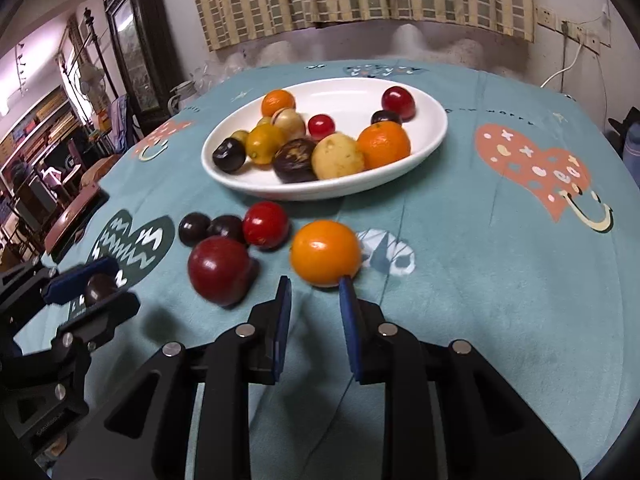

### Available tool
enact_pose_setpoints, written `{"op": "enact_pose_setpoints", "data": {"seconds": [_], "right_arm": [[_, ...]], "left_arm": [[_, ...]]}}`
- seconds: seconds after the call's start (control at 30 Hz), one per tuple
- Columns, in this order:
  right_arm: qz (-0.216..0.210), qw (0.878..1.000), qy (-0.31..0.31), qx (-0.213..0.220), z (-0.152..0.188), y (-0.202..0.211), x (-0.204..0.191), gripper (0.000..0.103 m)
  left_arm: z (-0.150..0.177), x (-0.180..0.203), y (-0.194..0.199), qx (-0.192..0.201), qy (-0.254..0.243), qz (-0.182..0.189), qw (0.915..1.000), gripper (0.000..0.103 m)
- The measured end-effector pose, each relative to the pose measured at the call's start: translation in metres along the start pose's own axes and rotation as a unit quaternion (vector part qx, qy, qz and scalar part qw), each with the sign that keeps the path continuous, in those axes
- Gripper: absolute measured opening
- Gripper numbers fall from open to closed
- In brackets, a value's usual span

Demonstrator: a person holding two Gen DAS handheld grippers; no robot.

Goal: Organize fruits
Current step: 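Hold the dark plum with the left tool while the right tool grasps an orange, then release the dark plum and orange onto the plate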

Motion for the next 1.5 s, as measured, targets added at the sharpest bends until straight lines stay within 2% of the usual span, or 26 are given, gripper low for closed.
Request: {"op": "enact_pose_setpoints", "data": {"seconds": [0.1, 0.13, 0.17, 0.2, 0.27, 0.37, 0.43, 0.47, 0.6, 0.77, 0.9, 1.07, 1.13, 1.2, 1.23, 1.27, 1.33, 1.4, 1.5], "right_arm": [[0.001, 1.000, -0.005, 0.004, -0.011, -0.008, 0.002, 0.034], [-0.002, 1.000, -0.008, 0.001, -0.012, -0.012, 0.002, 0.039], [-0.007, 1.000, -0.014, -0.002, -0.014, -0.017, 0.003, 0.052], [-0.007, 1.000, -0.017, -0.002, -0.015, -0.019, 0.003, 0.057], [-0.022, 1.000, -0.022, -0.004, -0.017, -0.023, 0.003, 0.057], [-0.035, 0.999, -0.034, 0.019, -0.023, -0.018, 0.005, 0.057], [-0.044, 0.999, -0.031, 0.006, -0.023, -0.023, 0.004, 0.042], [-0.054, 0.998, -0.035, 0.000, -0.021, -0.024, 0.004, 0.040], [-0.061, 0.997, -0.041, 0.000, -0.020, -0.019, 0.006, 0.040], [-0.084, 0.994, -0.064, 0.032, -0.028, 0.010, 0.013, 0.040], [-0.073, 0.994, -0.058, 0.055, -0.049, 0.026, 0.013, 0.040], [-0.063, 0.993, -0.069, 0.070, -0.089, 0.007, 0.017, 0.040], [-0.072, 0.992, -0.078, 0.071, -0.101, -0.005, 0.018, 0.040], [-0.068, 0.992, -0.085, 0.069, -0.111, -0.019, 0.021, 0.043], [-0.063, 0.992, -0.090, 0.064, -0.112, -0.024, 0.023, 0.045], [-0.067, 0.991, -0.095, 0.065, -0.113, -0.024, 0.025, 0.059], [-0.074, 0.988, -0.099, 0.092, -0.112, -0.016, 0.029, 0.062], [-0.075, 0.988, -0.095, 0.092, -0.115, -0.010, 0.031, 0.062], [-0.098, 0.985, -0.106, 0.096, -0.114, 0.002, 0.027, 0.062]], "left_arm": [[0.001, -0.001, -0.002, -0.005, 0.001, 0.000, 1.0000, 0.031], [0.001, -0.001, -0.004, -0.008, 0.002, 0.000, 1.0000, 0.031], [0.002, -0.002, -0.005, -0.010, 0.003, 0.000, 0.9999, 0.031], [0.003, -0.003, -0.007, -0.013, 0.005, 0.000, 0.9999, 0.031], [0.003, -0.006, -0.010, -0.019, 0.009, 0.002, 0.9998, 0.031], [0.004, -0.012, -0.014, -0.025, 0.021, 0.002, 0.9995, 0.031], [0.005, -0.018, -0.016, -0.029, 0.030, -0.002, 0.9991, 0.031], [0.005, -0.020, -0.017, -0.030, 0.033, -0.004, 0.9990, 0.031], [0.006, -0.032, -0.020, -0.037, 0.058, -0.004, 0.9976, 0.031], [0.003, -0.043, -0.019, -0.036, 0.080, -0.001, 0.9961, 0.031], [-0.030, -0.058, -0.024, -0.035, 0.102, 0.014, 0.9940, 0.031], [-0.086, -0.073, -0.060, -0.029, 0.140, 0.030, 0.9893, 0.032], [-0.098, -0.075, -0.078, -0.034, 0.155, 0.039, 0.9865, 0.032], [-0.107, -0.076, -0.096, -0.041, 0.163, 0.035, 0.9852, 0.036], [-0.110, -0.078, -0.103, -0.044, 0.164, 0.033, 0.9850, 0.050], [-0.112, -0.081, -0.107, -0.042, 0.169, 0.028, 0.9844, 0.064], [-0.113, -0.085, -0.108, -0.033, 0.174, 0.030, 0.9838, 0.066], [-0.110, -0.089, -0.107, -0.037, 0.172, 0.033, 0.9839, 0.066], [-0.101, -0.096, -0.100, -0.038, 0.177, 0.028, 0.9831, 0.065]]}}
Point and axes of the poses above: each gripper's, at about its wrist camera, not at the fingertips, and y roughly against the way its jaws point, x to its right, z to its underside, the point moved 7 cm from there along -y, roughly the way its jaws point, and after that the axes turned 1 degree about -x, right-handed, at the moved point
